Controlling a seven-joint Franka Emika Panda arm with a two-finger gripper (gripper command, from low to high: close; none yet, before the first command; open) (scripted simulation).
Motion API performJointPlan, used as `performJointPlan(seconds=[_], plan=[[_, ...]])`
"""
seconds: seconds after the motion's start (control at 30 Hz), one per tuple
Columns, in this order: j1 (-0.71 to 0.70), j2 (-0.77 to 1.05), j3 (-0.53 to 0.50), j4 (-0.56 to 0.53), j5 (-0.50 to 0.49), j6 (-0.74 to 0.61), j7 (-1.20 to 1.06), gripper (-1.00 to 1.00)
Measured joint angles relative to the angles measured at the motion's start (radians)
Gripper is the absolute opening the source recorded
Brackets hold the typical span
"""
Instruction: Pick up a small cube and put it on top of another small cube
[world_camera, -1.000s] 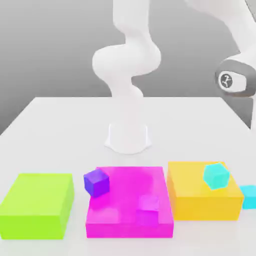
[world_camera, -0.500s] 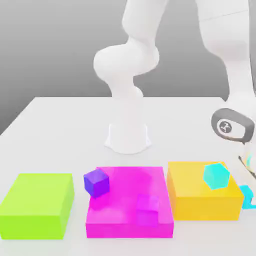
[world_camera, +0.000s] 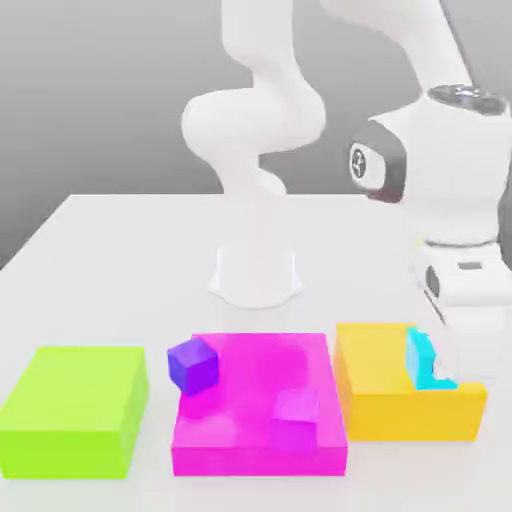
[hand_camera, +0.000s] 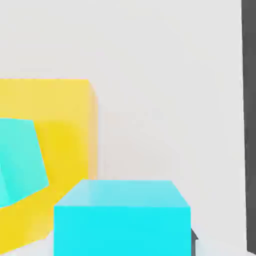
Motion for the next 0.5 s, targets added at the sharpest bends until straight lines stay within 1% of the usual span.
performJointPlan(seconds=[0.17,0.27,0.4,0.43,0.5], plan=[[-0.095,-0.147,-0.122,-0.072,-0.032,-0.066,-0.210,-1.00],[-0.172,-0.231,-0.195,-0.137,-0.099,-0.096,-0.324,-1.00],[-0.283,-0.335,-0.277,-0.235,-0.211,-0.127,-0.463,-1.00],[-0.299,-0.340,-0.284,-0.258,-0.237,-0.122,-0.481,-1.00],[-0.300,-0.303,-0.298,-0.281,-0.247,-0.072,-0.502,-1.00]])
